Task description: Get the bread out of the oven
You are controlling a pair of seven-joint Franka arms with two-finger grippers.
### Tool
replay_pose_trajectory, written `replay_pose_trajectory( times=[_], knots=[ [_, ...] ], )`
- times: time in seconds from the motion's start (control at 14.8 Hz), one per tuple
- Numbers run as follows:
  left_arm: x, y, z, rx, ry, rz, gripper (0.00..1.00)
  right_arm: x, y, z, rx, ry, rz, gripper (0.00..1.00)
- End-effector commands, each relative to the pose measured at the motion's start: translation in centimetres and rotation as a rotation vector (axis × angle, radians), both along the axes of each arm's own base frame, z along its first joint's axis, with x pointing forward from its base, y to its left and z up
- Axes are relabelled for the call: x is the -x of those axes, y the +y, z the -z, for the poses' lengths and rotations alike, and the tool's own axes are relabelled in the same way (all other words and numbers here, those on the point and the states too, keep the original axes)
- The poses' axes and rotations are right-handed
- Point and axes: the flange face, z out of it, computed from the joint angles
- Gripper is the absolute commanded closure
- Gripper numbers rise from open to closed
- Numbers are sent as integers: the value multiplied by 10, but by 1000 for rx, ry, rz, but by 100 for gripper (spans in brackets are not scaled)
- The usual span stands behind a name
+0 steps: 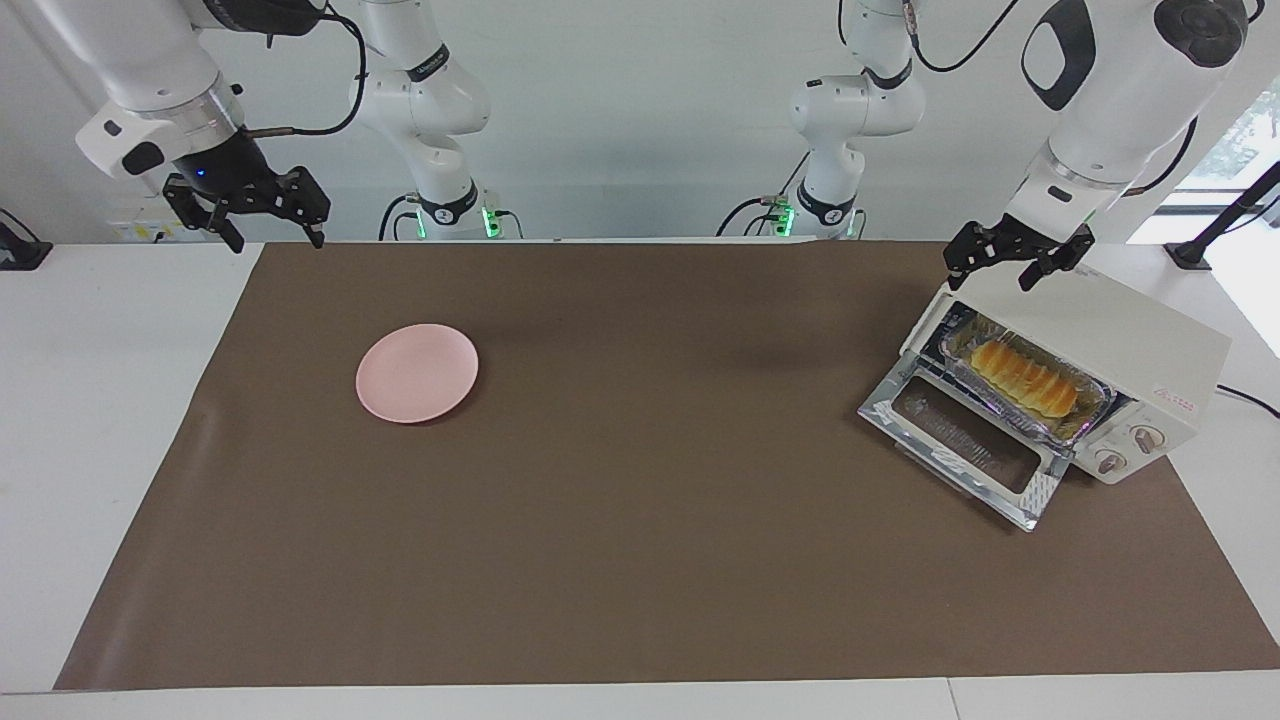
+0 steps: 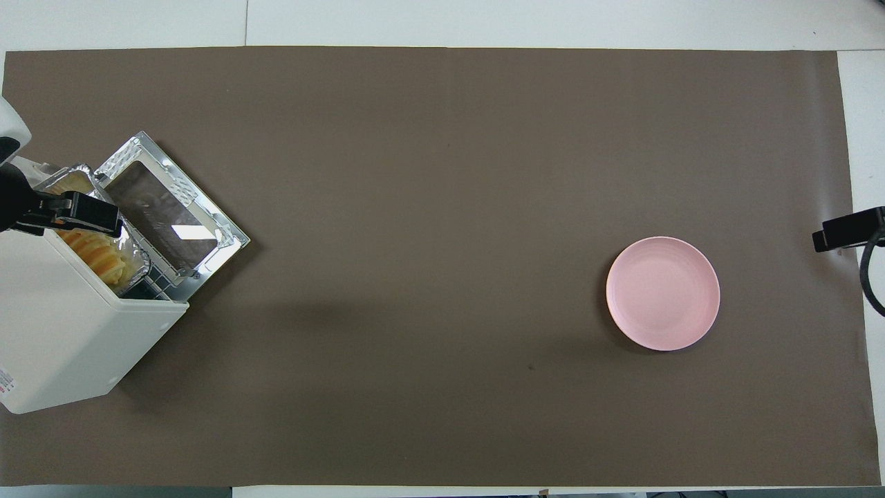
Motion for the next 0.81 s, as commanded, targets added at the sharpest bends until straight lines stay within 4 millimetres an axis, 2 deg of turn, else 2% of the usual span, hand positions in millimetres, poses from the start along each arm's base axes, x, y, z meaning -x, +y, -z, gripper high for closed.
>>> replay_pose_trajectory(
  times=[0.0,0.27,0.47,0.68,0.74],
  knots=[
    [8,0,-2,13,-16,-9,0,8,0,-1,-18,5,2,0],
    [9,3,-1,13,-18,-15,0,8,1,-1,-18,5,-1,0],
    [-2,-2,1,8,-62,-118,0,8,-1,-1,-18,5,2,0],
    [-32,-3,37,-39,-81,-148,0,8,4,-1,-18,5,-7,0],
    [-49,-3,55,-53,-90,-208,0,8,4,-1,-18,5,-7,0]
  ],
)
